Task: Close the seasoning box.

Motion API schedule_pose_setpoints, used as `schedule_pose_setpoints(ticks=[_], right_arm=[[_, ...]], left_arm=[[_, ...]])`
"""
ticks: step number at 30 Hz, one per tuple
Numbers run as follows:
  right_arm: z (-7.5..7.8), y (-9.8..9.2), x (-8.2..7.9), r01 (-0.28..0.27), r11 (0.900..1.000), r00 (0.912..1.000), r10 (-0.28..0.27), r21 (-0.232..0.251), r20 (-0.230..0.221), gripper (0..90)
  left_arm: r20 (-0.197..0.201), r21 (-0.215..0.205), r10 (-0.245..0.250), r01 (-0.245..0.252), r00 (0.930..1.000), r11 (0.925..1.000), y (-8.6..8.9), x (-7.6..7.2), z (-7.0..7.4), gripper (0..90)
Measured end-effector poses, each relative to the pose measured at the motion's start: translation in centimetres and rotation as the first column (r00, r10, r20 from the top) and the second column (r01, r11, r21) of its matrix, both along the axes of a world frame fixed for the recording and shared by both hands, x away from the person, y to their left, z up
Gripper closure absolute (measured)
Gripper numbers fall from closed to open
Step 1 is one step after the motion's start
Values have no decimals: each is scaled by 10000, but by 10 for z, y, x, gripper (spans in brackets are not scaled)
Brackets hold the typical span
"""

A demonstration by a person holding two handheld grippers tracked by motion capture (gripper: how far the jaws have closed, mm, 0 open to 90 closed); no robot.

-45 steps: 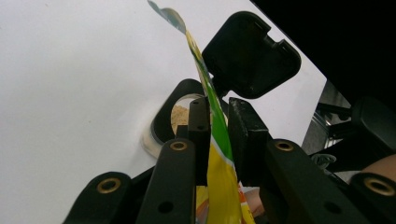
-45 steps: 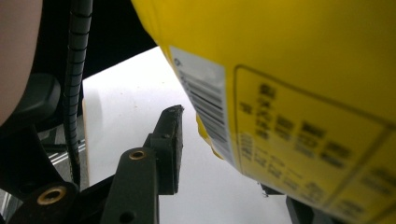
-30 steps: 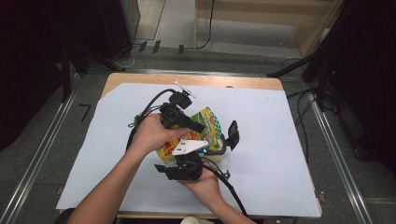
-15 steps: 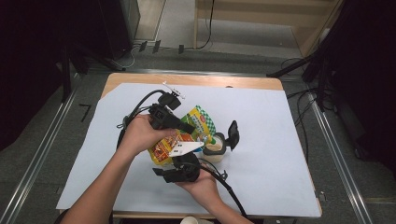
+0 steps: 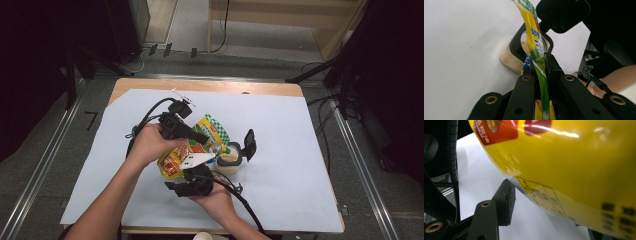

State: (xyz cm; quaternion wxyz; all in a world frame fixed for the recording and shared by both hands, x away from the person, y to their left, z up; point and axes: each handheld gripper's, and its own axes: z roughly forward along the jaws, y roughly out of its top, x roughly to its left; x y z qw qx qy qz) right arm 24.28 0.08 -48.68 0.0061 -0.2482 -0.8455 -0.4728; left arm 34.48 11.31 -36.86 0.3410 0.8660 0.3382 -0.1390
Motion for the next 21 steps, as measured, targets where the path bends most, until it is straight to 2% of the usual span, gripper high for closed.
schedule_pose_setpoints(ticks=[6,9,14,21], right_arm=[[-1,0,0,-23,10000,10000,23,-43,-29,475],[-1,1,-1,-20,10000,10000,20,-58,-28,474],[-1,0,0,39,10000,10000,-39,-45,-9,470],[0,-2,2,180,9998,9998,-180,-5,33,459]], left_arm=[[186,-19,-363,363,9992,9993,3,0,1,900],[151,-54,-407,408,9991,9992,5,0,2,900],[-6,-364,-497,496,9988,9981,13,1,5,900],[2,-594,-528,528,9986,9968,26,4,8,900]])
